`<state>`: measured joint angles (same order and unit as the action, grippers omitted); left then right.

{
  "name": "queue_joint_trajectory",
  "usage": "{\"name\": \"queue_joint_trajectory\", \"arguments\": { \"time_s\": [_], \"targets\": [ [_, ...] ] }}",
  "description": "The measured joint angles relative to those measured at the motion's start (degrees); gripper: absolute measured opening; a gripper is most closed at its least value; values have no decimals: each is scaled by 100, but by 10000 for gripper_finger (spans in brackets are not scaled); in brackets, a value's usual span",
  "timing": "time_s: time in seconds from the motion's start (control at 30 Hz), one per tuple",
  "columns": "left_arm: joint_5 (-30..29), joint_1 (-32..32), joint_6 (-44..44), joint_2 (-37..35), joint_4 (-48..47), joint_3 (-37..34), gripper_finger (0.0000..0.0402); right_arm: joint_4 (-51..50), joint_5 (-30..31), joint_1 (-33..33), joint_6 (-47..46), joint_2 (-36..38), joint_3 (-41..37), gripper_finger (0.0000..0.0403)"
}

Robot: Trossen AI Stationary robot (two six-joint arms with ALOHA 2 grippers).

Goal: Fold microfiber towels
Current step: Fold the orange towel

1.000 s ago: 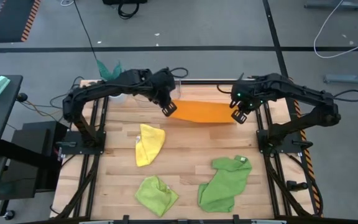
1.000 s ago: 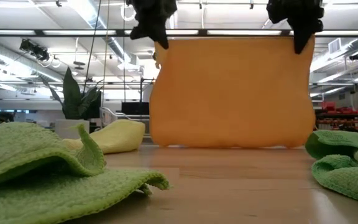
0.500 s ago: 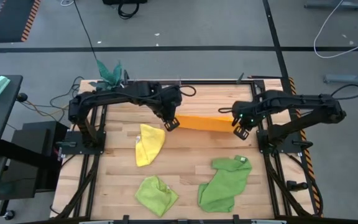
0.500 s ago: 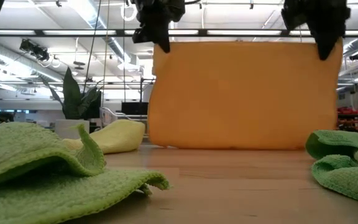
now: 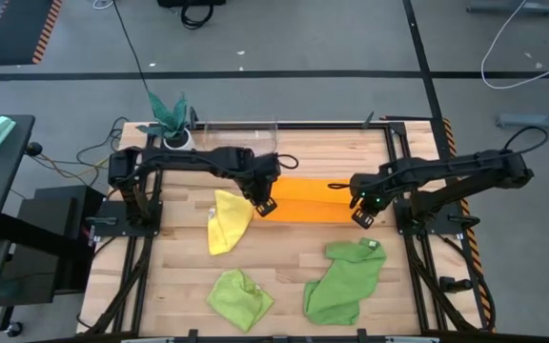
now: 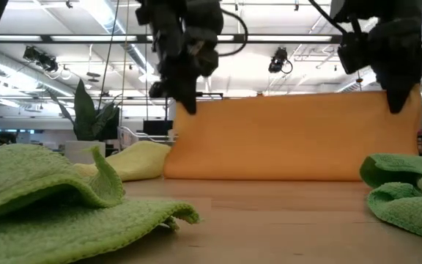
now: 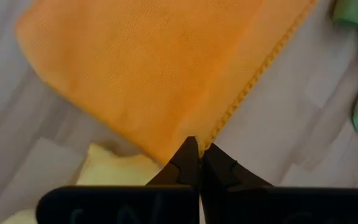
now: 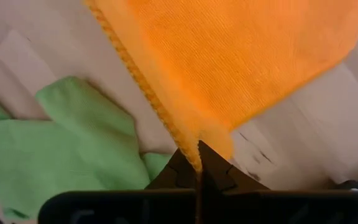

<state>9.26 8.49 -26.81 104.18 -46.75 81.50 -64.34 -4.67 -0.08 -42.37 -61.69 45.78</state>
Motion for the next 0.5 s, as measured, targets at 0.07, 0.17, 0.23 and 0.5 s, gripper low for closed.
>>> {"name": "queue_joint_trajectory", "arguments": {
  "time_s": [0.07,0.17,0.23,0.5],
  "targets": [
    [15,2,-110,0,257,-222,2,119,-33,-101,2,-5,-177,0],
    [20,60,-147,0,546,-423,2,315,-37,-327,38,-2,-398,0],
    [-14,129,-141,-1,572,-442,2,431,-35,-518,114,-4,-473,0],
    [-238,638,61,10,562,-441,2,723,-19,-1601,587,-4,-494,0]
  ]
}}
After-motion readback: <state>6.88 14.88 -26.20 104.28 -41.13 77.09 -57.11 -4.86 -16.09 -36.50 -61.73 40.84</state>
